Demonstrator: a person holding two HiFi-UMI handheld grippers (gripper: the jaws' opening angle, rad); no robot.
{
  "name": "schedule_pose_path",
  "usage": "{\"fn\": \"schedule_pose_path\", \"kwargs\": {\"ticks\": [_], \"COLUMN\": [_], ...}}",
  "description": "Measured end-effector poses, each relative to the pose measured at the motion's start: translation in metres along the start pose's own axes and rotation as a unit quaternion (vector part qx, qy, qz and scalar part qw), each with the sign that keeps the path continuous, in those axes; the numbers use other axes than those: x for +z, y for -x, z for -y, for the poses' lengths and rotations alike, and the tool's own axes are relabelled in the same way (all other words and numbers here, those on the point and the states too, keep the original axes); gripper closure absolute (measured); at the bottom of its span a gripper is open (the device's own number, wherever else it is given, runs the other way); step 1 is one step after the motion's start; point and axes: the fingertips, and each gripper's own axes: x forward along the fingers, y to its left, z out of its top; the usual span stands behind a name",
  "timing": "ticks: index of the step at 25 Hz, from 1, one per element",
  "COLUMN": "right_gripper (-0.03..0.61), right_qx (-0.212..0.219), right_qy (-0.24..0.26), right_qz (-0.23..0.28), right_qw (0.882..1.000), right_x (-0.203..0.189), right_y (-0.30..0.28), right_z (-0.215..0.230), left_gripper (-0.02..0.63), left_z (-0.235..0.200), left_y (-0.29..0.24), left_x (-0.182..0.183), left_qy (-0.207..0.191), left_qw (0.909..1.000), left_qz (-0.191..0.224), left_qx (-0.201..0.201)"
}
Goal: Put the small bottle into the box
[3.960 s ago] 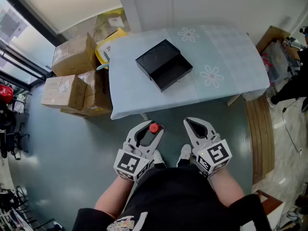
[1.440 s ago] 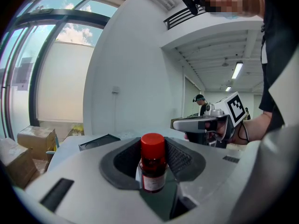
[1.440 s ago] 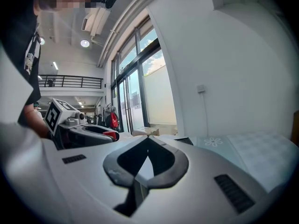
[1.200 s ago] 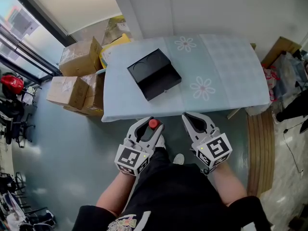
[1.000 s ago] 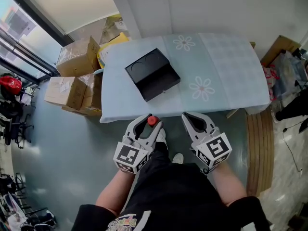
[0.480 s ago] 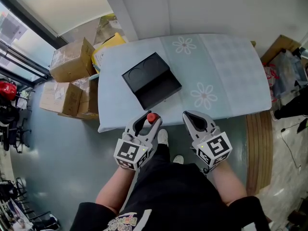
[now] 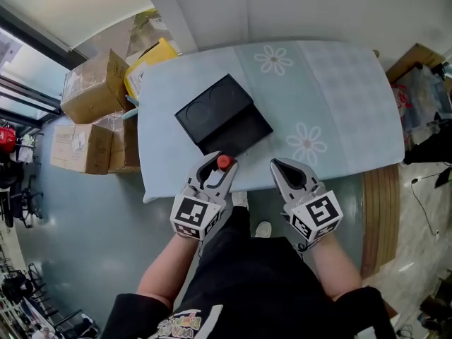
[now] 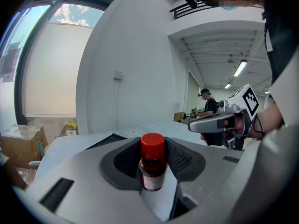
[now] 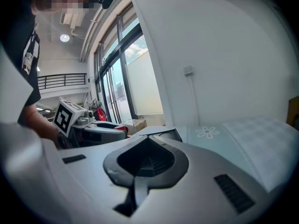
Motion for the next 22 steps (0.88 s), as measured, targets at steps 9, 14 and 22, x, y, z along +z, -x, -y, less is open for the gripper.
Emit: {"fn": "schedule_pose_path", "kwargs": {"ticks": [9,14,22], "right_gripper": [0.569,0.569,0.569], "right_qx": [-0.016,-0.022,-0.032], "right_qy": [-0.02,-0.03,-0.047], "right_qz": [-0.024,-0.038,-0.05], "right_qw": [0.999,0.999,0.997], "right_x": [-0.014,-0.023,-0.034], "right_y": [-0.038,-0.056,-0.068], "right_z": [0.016,0.023,0.035], "left_gripper": [0.459,0.459,0.459], "left_z": [-0.039,-0.055,-0.063], "left_y": [-0.036,-0.056,-0.086], "left_x": [-0.026,-0.048,-0.076], "left_qy": [0.002,0.0,-0.009], "left_qw": [0.9996,0.999,0.9971], "left_qz": [-0.025,-0.043,-0.073], "left_qx": [-0.009,-0.013,-0.021]}}
